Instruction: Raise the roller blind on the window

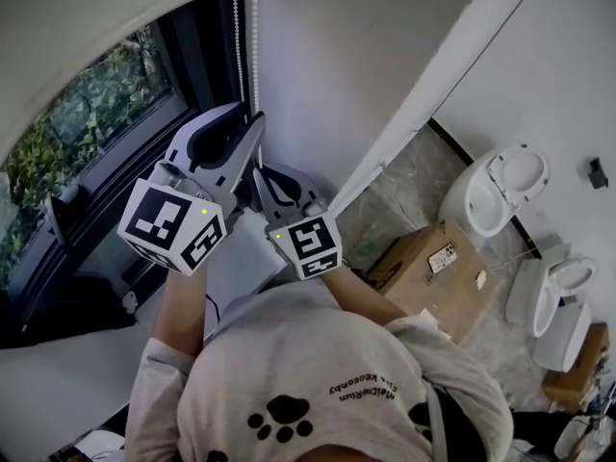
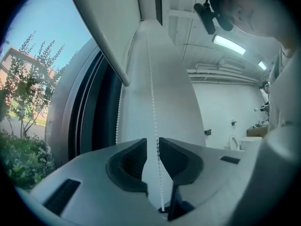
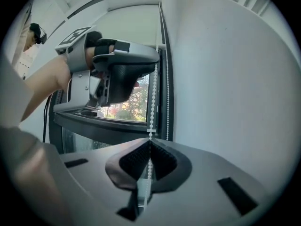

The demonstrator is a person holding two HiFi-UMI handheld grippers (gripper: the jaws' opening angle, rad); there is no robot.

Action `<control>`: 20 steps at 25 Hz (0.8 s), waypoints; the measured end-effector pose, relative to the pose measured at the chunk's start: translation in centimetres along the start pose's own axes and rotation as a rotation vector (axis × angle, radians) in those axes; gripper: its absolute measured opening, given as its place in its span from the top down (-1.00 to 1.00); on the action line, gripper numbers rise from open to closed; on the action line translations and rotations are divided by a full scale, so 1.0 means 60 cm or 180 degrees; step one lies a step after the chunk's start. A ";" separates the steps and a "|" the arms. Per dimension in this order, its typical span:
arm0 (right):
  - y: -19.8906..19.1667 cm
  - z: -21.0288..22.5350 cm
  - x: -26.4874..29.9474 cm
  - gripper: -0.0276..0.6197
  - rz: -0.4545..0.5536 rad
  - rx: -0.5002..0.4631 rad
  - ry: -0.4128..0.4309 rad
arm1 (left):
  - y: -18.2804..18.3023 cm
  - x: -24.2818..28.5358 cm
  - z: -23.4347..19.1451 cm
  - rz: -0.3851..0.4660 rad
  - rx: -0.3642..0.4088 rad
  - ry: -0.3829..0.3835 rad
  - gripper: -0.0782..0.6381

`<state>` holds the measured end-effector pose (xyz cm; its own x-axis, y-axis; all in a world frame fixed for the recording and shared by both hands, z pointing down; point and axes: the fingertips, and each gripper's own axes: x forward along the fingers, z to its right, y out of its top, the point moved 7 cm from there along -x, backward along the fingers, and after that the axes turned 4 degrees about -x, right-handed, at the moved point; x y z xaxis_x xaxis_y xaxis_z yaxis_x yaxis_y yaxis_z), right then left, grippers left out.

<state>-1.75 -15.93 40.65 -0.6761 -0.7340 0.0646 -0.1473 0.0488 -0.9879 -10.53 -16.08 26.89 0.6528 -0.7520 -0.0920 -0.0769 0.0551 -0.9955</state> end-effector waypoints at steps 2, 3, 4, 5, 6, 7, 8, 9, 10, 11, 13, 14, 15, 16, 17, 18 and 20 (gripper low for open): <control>0.001 0.000 0.001 0.89 -0.0014 -0.0041 -0.0018 | 0.005 0.008 -0.001 -0.0017 0.0023 0.0001 0.55; 0.001 0.000 0.002 0.89 -0.0021 -0.0062 -0.0020 | 0.007 0.011 0.000 -0.0026 0.0034 0.0003 0.56; 0.001 -0.001 0.002 0.89 -0.0026 -0.0076 -0.0019 | 0.008 0.013 0.001 -0.0034 0.0042 0.0005 0.57; 0.002 -0.002 0.002 0.89 -0.0030 -0.0085 -0.0018 | 0.010 0.014 0.001 -0.0040 0.0052 0.0015 0.58; 0.002 -0.003 0.002 0.89 -0.0033 -0.0090 -0.0017 | 0.012 0.014 0.002 -0.0045 0.0070 0.0034 0.60; 0.002 -0.003 0.002 0.89 -0.0036 -0.0094 -0.0015 | 0.013 0.015 0.003 -0.0055 0.0096 0.0056 0.68; 0.003 -0.004 0.002 0.89 -0.0038 -0.0097 -0.0014 | 0.014 0.015 0.004 -0.0069 0.0131 0.0076 0.72; 0.003 -0.004 0.002 0.89 -0.0040 -0.0100 -0.0013 | 0.014 0.015 0.005 -0.0082 0.0170 0.0093 0.73; 0.002 -0.004 0.002 0.89 -0.0040 -0.0103 -0.0014 | 0.014 0.015 0.006 -0.0086 0.0211 0.0112 0.75; 0.002 -0.005 0.003 0.89 -0.0039 -0.0105 -0.0017 | 0.013 0.015 0.007 -0.0079 0.0250 0.0139 0.76; 0.002 -0.006 0.004 0.89 -0.0036 -0.0109 -0.0022 | 0.011 0.014 0.005 -0.0030 0.0300 0.0214 0.76; 0.003 -0.007 0.004 0.89 -0.0034 -0.0111 -0.0024 | 0.010 0.013 0.004 0.0005 0.0300 0.0252 0.76; 0.003 -0.008 0.004 0.89 -0.0033 -0.0115 -0.0026 | 0.008 0.011 0.003 0.0043 0.0290 0.0288 0.76; 0.002 -0.009 0.004 0.89 -0.0033 -0.0123 -0.0030 | 0.006 0.011 0.003 0.0081 0.0283 0.0326 0.76; 0.001 -0.010 0.004 0.89 -0.0034 -0.0134 -0.0036 | 0.004 0.010 0.003 0.0121 0.0284 0.0366 0.76; 0.000 -0.010 0.005 0.89 -0.0034 -0.0144 -0.0043 | 0.002 0.009 0.004 0.0162 0.0290 0.0407 0.76; -0.002 -0.011 0.005 0.89 -0.0040 -0.0161 -0.0053 | -0.002 0.006 0.007 0.0226 0.0330 0.0501 0.76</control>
<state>-2.42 -15.72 40.87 -0.6619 -0.7459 0.0742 -0.1923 0.0733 -0.9786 -9.95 -16.09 26.98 0.5221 -0.8367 -0.1656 -0.0353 0.1727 -0.9843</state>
